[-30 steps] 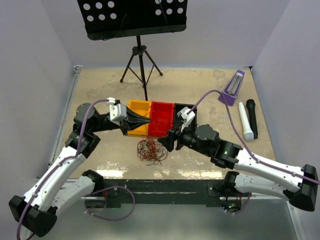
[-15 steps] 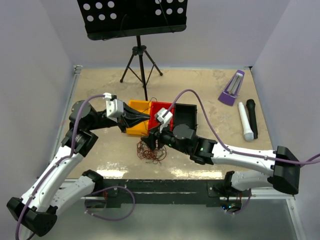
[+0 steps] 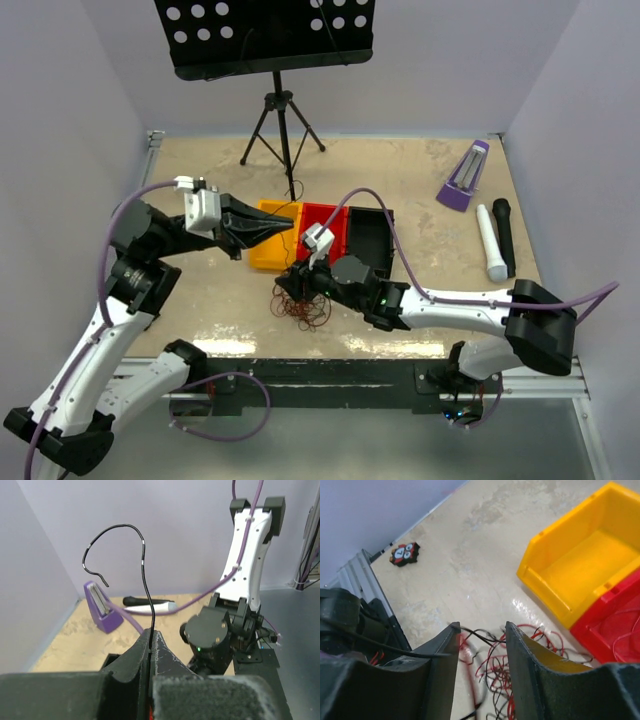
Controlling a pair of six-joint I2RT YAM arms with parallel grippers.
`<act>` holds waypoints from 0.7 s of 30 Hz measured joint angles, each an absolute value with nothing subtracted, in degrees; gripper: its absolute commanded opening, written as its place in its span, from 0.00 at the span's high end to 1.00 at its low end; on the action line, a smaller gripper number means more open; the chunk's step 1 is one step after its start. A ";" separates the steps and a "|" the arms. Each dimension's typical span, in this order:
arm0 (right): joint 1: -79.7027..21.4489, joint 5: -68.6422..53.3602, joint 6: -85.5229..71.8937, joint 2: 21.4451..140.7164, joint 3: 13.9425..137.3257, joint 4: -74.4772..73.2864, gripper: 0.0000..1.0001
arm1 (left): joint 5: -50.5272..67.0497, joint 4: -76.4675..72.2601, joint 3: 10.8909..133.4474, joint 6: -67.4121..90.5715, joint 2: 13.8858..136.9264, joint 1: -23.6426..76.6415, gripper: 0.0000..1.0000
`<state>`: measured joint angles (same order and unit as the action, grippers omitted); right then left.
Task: Untangle the cables
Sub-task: Untie the cable.
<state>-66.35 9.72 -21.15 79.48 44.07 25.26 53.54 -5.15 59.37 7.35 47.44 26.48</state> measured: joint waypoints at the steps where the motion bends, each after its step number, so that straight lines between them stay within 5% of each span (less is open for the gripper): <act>1: -66.37 9.69 -21.71 79.48 43.20 25.76 0.54 | 53.54 -5.15 60.47 7.64 47.44 26.48 1.00; 21: -67.07 9.74 -28.14 84.18 32.47 29.39 0.54 | 39.88 -10.50 87.53 7.18 49.78 26.44 1.00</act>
<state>-67.07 9.74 -28.14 84.18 32.47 29.39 39.88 -10.50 87.53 7.18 49.78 26.44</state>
